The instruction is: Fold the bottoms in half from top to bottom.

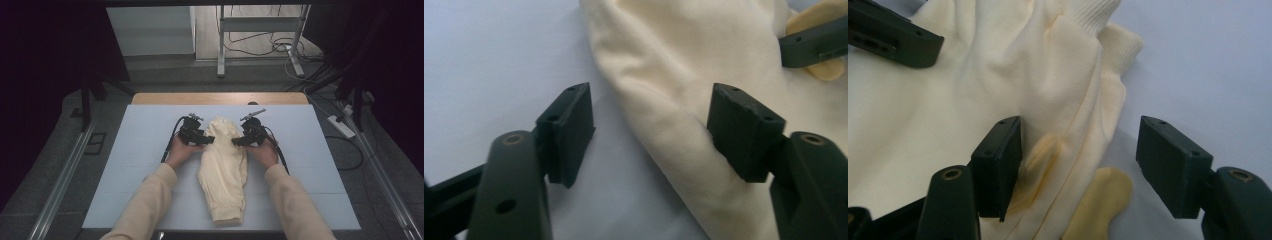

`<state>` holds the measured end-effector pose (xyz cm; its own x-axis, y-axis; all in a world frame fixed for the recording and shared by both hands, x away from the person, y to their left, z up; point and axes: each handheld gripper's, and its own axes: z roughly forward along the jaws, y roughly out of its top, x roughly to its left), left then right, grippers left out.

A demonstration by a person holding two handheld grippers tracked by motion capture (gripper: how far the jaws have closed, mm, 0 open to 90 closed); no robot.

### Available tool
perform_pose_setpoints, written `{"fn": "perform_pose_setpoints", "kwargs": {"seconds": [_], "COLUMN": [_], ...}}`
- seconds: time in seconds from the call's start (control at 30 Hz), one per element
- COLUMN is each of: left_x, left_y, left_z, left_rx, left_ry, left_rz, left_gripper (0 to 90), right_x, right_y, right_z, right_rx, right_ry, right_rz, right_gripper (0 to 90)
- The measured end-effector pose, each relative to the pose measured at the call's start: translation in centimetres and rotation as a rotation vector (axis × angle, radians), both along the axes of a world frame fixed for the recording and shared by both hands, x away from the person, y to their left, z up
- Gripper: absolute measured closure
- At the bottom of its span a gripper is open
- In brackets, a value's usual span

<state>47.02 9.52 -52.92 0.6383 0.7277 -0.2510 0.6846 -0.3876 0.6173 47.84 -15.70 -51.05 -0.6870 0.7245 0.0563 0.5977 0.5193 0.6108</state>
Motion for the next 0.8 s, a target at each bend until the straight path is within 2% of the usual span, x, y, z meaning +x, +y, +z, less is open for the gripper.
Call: {"fn": "perform_pose_setpoints", "kwargs": {"seconds": [0.1, 0.23, 0.43, 0.53, 0.7, 0.8], "left_x": [0.05, 0.08, 0.09, 0.11, 0.12, -0.03], "left_y": [-0.22, -0.35, -0.63, -0.71, -0.58, -0.71], "left_z": [-0.13, -0.18, -0.22, -0.23, -0.26, -0.03], "left_rx": [0.005, 0.006, -0.008, -0.016, -0.039, -0.023], "left_ry": [0.000, -0.008, 0.001, 0.010, 0.026, 0.011], "left_rz": [-0.005, -0.020, -0.028, -0.033, -0.039, -0.048], "left_gripper": [40.2, 46.5, 62.1, 68.0, 75.9, 79.0], "right_x": [0.00, 0.16, 0.24, 0.33, 0.37, 0.22], "right_y": [0.27, 0.32, 0.36, 0.53, 0.80, 0.89], "right_z": [-0.29, -0.53, -0.54, -0.52, -0.40, -0.18], "right_rx": [-0.009, 0.012, 0.017, 0.021, 0.039, 0.029], "right_ry": [0.004, 0.021, 0.020, 0.023, 0.046, 0.041], "right_rz": [0.014, 0.015, 0.031, 0.047, 0.059, 0.061], "right_gripper": [38.4, 39.8, 43.2, 48.7, 63.7, 70.0]}}
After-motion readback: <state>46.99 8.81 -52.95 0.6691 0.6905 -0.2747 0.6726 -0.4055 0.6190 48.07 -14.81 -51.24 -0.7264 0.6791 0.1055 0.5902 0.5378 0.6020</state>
